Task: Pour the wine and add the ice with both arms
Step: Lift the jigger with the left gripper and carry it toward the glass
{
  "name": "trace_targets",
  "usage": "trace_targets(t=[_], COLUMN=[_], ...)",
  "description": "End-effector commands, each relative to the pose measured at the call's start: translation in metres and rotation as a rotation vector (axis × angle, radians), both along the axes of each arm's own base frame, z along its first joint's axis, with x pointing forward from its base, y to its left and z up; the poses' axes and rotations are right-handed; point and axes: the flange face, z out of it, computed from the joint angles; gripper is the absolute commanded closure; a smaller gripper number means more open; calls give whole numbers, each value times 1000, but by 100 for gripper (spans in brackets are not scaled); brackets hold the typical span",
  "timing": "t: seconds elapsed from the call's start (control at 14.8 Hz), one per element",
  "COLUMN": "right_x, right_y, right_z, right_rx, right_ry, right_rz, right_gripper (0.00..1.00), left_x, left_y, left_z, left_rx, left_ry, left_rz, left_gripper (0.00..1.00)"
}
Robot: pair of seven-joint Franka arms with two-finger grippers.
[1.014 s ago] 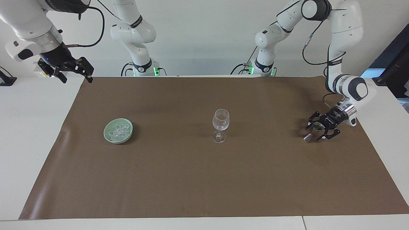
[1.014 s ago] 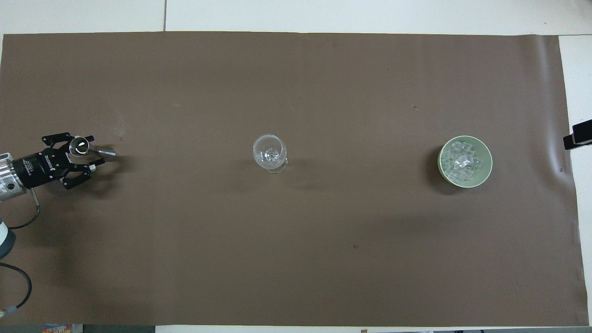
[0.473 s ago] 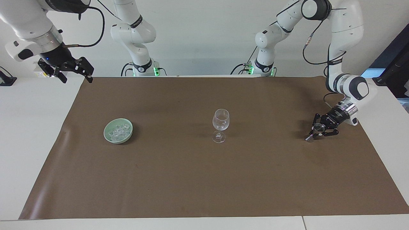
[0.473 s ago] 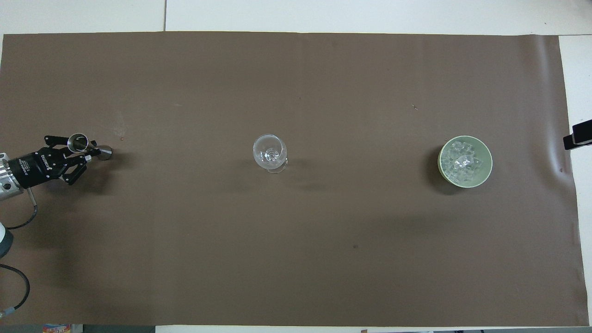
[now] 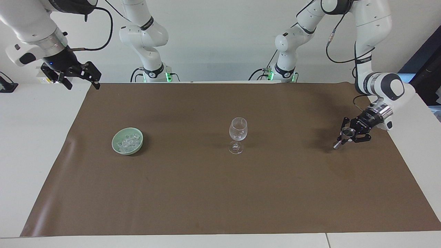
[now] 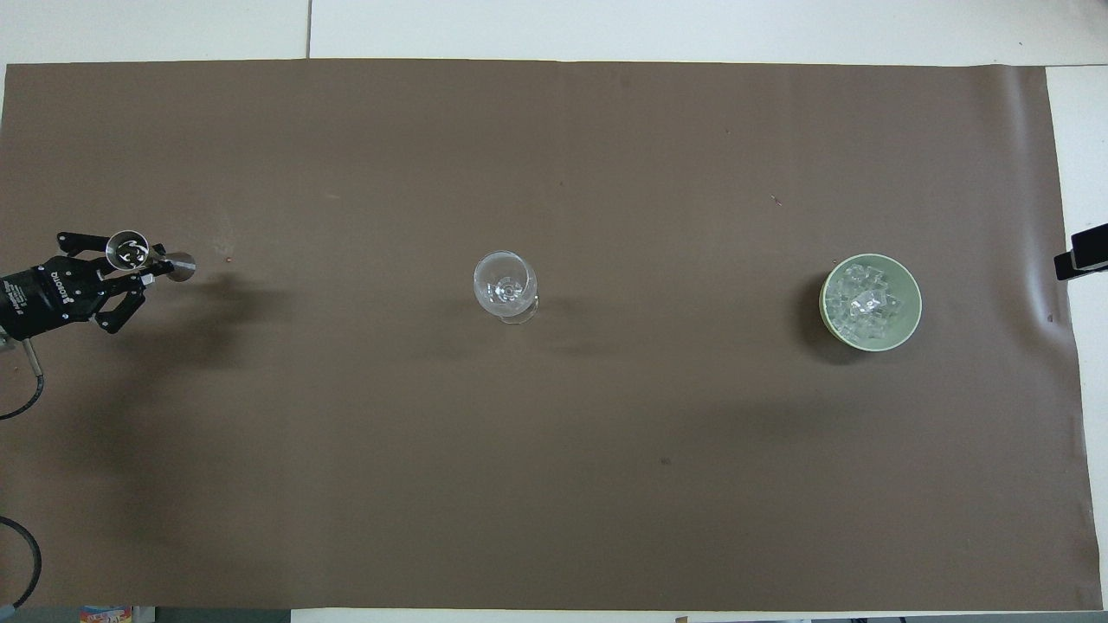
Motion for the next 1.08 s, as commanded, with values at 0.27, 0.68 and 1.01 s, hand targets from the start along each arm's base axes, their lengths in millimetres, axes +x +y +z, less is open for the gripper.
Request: trace_targets(t=[0.27,0.68,1.01], right_x=[-5,-4,-4], right_y=[0,1,1], right_z=[-2,-2,-2], right_rx=[-5,-5,-5], right_ry=[-1,-1,-2], right_rz=[-14,-11,-11], right_gripper=[0,0,0], left_x=[-22,-18,-23], left_y=[-101,-190,-257], left_z=[82,125,143], left_rx=[26,48,63], left_ry=[36,126,154], left_rz=[-5,57,90], left_gripper=[100,100,100])
